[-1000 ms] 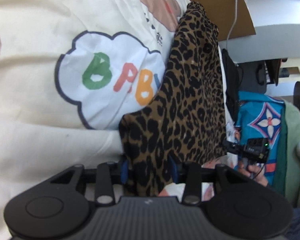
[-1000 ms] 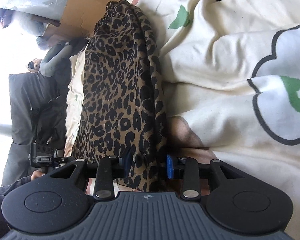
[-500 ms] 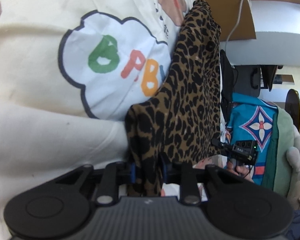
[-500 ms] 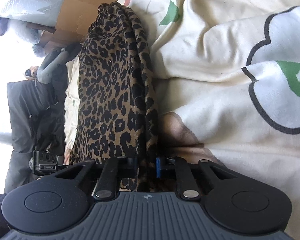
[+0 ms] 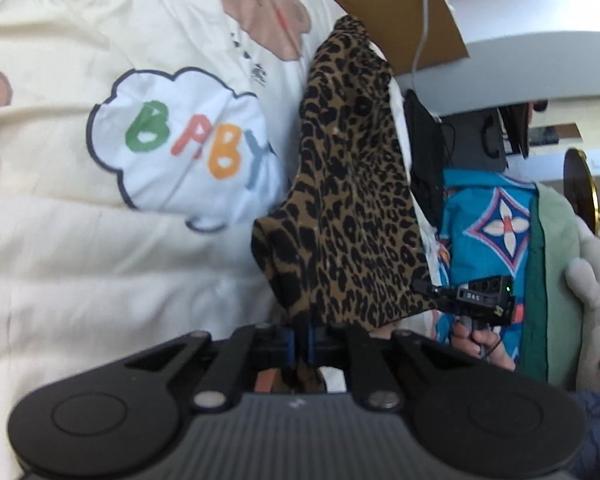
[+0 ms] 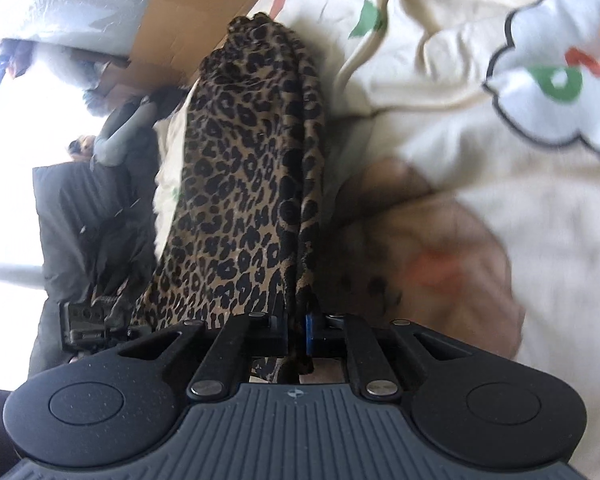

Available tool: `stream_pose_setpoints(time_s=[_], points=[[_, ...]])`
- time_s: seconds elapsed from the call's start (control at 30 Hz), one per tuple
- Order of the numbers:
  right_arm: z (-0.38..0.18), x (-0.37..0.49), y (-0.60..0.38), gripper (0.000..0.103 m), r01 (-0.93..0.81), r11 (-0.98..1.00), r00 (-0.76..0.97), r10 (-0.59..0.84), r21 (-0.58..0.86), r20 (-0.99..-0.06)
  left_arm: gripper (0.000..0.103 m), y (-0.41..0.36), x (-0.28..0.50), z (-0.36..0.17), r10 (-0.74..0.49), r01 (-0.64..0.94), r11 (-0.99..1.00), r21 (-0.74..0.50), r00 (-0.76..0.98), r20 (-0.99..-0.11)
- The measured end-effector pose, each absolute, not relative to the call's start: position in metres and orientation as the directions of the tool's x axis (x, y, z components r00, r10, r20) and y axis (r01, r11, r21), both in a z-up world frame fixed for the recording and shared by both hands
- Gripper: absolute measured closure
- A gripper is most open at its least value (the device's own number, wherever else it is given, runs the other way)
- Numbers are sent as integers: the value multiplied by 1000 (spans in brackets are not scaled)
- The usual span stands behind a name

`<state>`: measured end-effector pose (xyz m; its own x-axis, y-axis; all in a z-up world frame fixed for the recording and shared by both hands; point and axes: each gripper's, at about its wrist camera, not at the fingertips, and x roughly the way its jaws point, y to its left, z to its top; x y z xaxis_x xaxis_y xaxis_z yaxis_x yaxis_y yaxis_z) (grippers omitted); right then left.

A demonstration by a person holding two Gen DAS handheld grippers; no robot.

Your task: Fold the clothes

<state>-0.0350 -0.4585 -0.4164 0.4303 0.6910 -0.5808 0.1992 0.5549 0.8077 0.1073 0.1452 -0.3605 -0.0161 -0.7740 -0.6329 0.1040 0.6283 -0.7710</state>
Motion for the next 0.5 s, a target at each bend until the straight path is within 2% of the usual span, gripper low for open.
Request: stream_pose_setpoints(time_s=[0.3, 0.5], points=[[-391, -68, -449, 98, 135, 537, 363, 755, 833, -546, 97, 161, 79, -330, -784, 60, 619, -783, -20, -621], [-401, -66, -445, 97, 172, 533, 365, 747, 828, -556, 97, 157, 77, -344, -739, 69, 669, -740, -46, -672]])
